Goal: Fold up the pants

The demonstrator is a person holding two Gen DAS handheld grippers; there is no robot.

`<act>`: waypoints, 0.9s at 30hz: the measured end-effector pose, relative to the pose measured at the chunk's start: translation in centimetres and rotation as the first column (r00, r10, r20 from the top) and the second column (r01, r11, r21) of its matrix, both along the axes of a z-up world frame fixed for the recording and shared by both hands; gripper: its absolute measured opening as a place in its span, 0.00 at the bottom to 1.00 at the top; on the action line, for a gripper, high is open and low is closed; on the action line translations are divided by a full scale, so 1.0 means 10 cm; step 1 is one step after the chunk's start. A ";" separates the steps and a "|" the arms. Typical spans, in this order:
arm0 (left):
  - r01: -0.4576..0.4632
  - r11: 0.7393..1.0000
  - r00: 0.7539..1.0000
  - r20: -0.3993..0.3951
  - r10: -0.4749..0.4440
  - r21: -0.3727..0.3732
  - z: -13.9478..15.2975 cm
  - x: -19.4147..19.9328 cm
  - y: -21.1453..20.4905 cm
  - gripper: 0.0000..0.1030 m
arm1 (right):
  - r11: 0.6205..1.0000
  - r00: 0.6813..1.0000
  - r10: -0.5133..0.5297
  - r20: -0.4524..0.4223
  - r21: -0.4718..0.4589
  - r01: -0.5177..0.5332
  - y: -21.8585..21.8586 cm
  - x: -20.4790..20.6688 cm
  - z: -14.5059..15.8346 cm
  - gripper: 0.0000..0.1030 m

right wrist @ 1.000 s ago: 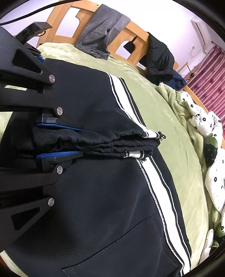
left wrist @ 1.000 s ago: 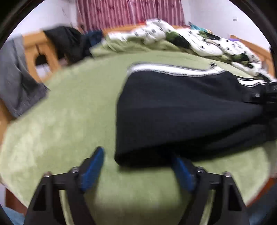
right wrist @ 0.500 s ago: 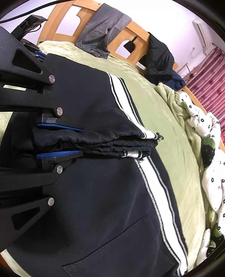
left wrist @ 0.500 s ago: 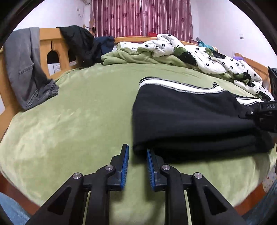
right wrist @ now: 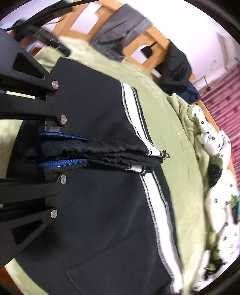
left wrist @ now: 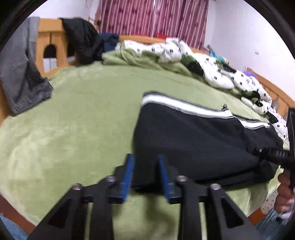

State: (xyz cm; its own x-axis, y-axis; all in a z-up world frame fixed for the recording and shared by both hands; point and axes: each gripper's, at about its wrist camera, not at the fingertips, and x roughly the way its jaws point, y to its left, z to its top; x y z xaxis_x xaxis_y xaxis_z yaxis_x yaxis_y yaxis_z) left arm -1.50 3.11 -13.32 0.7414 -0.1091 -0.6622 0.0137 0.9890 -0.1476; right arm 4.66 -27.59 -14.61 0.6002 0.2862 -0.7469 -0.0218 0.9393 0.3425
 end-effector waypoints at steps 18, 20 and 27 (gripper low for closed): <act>0.014 0.995 0.994 -0.104 -0.025 -0.102 0.16 0.29 0.04 0.57 | 0.944 0.951 -0.265 0.159 -0.159 0.289 -1.53 -0.40 0.84 0.61; 0.024 0.993 0.994 -0.099 -0.035 -0.114 0.23 0.40 0.04 0.59 | 0.903 0.923 -0.350 0.159 -0.207 0.378 -1.98 -0.45 0.81 0.61; 0.110 0.982 0.979 -0.152 -0.133 -0.155 0.20 1.01 0.00 0.59 | 0.858 0.860 -0.509 0.034 -0.062 0.510 -3.11 -0.44 0.16 0.61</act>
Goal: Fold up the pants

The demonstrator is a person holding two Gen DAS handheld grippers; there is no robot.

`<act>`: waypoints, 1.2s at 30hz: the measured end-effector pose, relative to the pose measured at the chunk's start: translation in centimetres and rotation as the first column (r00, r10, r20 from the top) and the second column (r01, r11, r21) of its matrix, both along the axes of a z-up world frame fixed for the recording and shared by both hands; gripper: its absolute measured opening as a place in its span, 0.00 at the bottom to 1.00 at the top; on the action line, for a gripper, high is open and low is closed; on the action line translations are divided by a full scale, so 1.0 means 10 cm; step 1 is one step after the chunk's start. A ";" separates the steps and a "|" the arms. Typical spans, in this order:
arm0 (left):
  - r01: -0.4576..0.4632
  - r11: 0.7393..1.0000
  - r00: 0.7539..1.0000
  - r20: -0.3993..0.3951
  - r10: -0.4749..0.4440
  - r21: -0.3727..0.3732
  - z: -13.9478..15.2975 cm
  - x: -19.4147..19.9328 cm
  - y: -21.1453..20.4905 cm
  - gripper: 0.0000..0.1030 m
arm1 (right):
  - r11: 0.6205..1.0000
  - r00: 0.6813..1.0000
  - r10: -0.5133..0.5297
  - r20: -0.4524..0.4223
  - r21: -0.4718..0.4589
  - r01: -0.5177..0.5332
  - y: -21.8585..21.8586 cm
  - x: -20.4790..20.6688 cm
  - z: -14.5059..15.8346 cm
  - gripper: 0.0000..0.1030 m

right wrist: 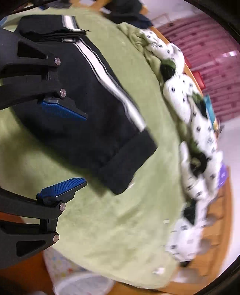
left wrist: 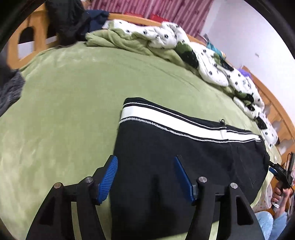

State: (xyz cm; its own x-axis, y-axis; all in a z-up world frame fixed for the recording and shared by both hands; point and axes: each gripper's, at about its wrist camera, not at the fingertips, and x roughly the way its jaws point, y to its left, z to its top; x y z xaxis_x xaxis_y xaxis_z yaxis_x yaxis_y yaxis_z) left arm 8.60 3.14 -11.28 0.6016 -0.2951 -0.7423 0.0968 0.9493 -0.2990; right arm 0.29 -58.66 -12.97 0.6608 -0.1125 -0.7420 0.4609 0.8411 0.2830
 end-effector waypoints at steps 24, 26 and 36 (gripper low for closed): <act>-0.026 0.918 0.998 -0.057 0.004 -0.396 0.22 0.68 0.30 0.09 | 0.989 0.949 0.147 0.279 -0.071 -0.132 0.85 0.84 1.22 0.16; -0.029 0.911 0.999 -0.045 0.012 -0.411 0.39 0.75 0.42 0.09 | 0.981 0.926 0.193 0.324 -0.080 -0.177 1.08 0.91 1.52 0.16; -0.189 0.977 0.980 -0.090 0.180 -0.099 0.28 1.18 1.21 0.11 | 0.959 0.929 0.277 0.246 -0.013 -0.283 1.43 1.63 0.90 0.17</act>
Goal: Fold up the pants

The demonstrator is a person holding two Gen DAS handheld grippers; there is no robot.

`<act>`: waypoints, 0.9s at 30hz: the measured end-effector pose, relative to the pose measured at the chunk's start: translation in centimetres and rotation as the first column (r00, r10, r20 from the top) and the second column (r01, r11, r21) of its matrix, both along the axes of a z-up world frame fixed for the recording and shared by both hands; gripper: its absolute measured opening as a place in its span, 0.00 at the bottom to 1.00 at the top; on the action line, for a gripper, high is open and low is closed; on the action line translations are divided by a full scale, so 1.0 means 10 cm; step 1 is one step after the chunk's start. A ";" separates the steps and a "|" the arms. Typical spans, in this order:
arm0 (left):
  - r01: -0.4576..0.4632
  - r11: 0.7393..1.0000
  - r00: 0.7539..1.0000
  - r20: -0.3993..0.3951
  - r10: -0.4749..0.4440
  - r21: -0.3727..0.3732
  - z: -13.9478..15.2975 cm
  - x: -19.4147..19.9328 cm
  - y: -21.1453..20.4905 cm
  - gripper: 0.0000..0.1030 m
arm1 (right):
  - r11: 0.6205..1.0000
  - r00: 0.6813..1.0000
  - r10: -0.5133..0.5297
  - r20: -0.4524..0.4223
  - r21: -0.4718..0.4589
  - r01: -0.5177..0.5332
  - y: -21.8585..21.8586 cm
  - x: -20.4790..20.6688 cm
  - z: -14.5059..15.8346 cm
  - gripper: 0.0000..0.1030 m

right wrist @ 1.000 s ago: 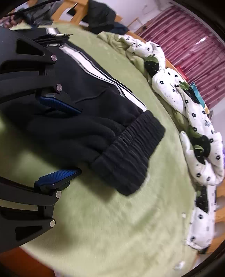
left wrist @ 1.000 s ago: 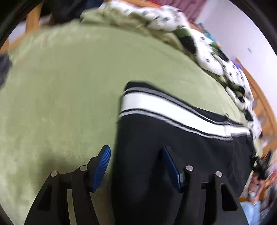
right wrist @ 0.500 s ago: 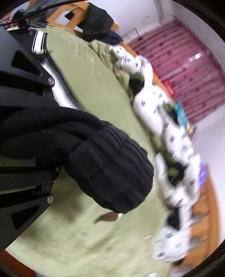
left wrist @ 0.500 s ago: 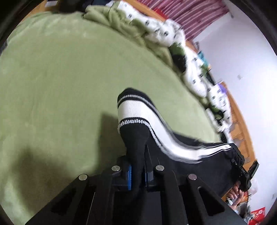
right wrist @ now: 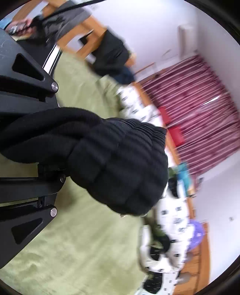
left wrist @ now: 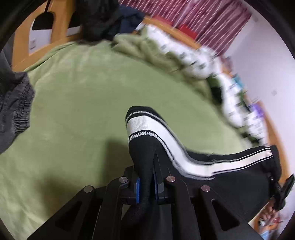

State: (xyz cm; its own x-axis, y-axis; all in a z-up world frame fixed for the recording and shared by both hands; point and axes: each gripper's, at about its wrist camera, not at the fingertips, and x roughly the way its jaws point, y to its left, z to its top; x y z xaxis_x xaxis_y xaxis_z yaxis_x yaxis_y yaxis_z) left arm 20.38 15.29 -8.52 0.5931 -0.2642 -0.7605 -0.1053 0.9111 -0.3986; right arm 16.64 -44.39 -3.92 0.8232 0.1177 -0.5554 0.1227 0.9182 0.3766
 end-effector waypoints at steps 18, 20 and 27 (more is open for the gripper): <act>-0.041 0.982 0.994 -0.090 0.058 0.183 -0.46 -0.25 -0.03 0.48 | 0.996 0.950 -0.093 -0.298 -0.027 0.089 -0.42 -0.18 -1.15 0.45; -0.035 0.978 0.997 -0.064 0.049 0.206 -0.40 -0.41 -0.09 0.50 | 0.994 0.946 -0.107 -0.307 -0.052 0.096 -0.41 -0.34 -1.08 0.45; -0.060 0.998 0.997 -0.049 0.061 0.034 -0.46 -1.01 0.14 0.51 | 0.984 0.971 -0.146 -0.191 -0.133 0.122 -0.05 -0.74 -0.37 0.45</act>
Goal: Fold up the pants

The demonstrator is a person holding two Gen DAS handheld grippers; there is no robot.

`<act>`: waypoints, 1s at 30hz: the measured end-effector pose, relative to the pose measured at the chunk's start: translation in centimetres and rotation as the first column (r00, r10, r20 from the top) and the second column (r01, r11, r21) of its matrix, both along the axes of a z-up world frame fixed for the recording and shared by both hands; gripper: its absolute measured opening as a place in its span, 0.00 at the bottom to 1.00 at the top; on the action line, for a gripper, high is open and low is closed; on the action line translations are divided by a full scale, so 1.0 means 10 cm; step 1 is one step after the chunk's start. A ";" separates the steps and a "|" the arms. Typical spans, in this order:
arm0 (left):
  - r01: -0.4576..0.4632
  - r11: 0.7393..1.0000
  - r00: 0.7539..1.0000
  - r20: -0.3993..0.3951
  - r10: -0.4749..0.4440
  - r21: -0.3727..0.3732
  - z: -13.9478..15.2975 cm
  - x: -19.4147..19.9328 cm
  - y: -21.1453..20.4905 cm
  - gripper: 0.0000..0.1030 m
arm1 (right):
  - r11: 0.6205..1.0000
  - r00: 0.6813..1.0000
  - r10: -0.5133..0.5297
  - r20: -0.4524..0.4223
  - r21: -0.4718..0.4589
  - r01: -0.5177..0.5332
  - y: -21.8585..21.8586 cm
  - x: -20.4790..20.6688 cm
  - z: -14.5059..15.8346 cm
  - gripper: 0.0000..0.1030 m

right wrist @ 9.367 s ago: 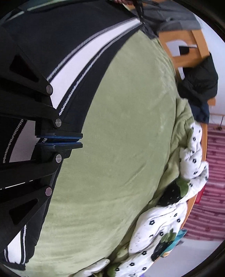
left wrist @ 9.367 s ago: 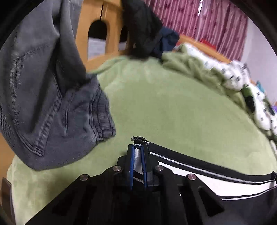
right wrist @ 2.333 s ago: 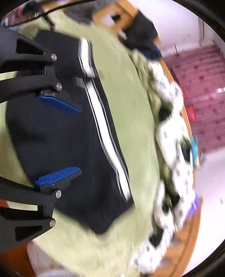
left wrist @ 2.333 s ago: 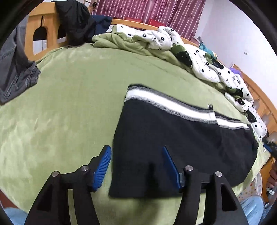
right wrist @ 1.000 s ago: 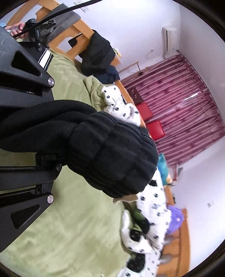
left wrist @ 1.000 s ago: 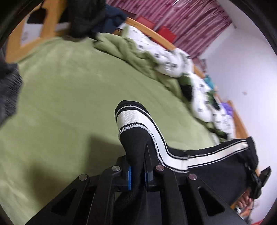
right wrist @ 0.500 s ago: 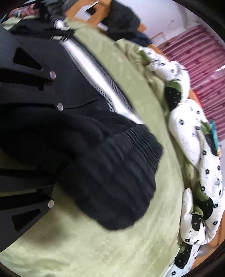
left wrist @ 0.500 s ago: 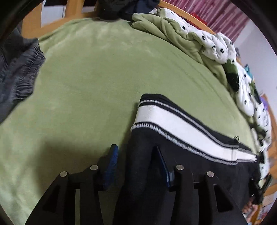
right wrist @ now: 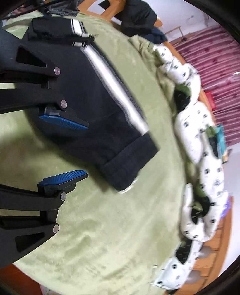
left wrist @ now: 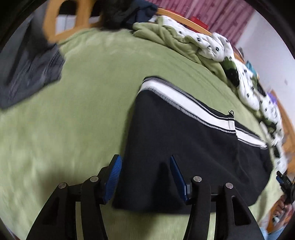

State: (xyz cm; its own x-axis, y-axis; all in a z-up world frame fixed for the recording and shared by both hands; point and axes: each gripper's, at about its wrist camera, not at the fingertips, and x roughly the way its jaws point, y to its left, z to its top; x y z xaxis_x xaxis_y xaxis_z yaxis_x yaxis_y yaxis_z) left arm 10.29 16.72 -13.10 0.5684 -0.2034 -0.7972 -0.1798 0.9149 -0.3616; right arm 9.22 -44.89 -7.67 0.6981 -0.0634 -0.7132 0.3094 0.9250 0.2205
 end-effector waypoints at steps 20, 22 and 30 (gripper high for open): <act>-0.059 0.992 0.994 -0.093 0.049 -0.108 -0.35 -0.14 0.03 0.51 | 0.976 0.975 0.218 -0.046 -0.012 -0.219 1.54 0.27 -0.27 0.32; -0.058 0.993 0.994 -0.096 0.048 -0.104 -0.34 -0.13 0.04 0.51 | 0.971 0.969 0.237 -0.065 -0.009 -0.238 1.57 0.26 -0.32 0.32; -0.053 0.993 0.993 -0.107 0.042 -0.106 -0.35 -0.11 0.05 0.51 | 0.969 0.967 0.245 -0.074 -0.014 -0.247 1.64 0.26 -0.36 0.33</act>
State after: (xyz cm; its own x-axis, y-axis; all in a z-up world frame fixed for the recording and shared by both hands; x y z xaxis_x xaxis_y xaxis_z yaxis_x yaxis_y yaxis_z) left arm 9.16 17.27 -16.56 0.4939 -0.2664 -0.8277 -0.2641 0.8610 -0.4347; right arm 11.78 -28.47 -11.25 0.6419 0.0867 -0.7619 0.0858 0.9792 0.1837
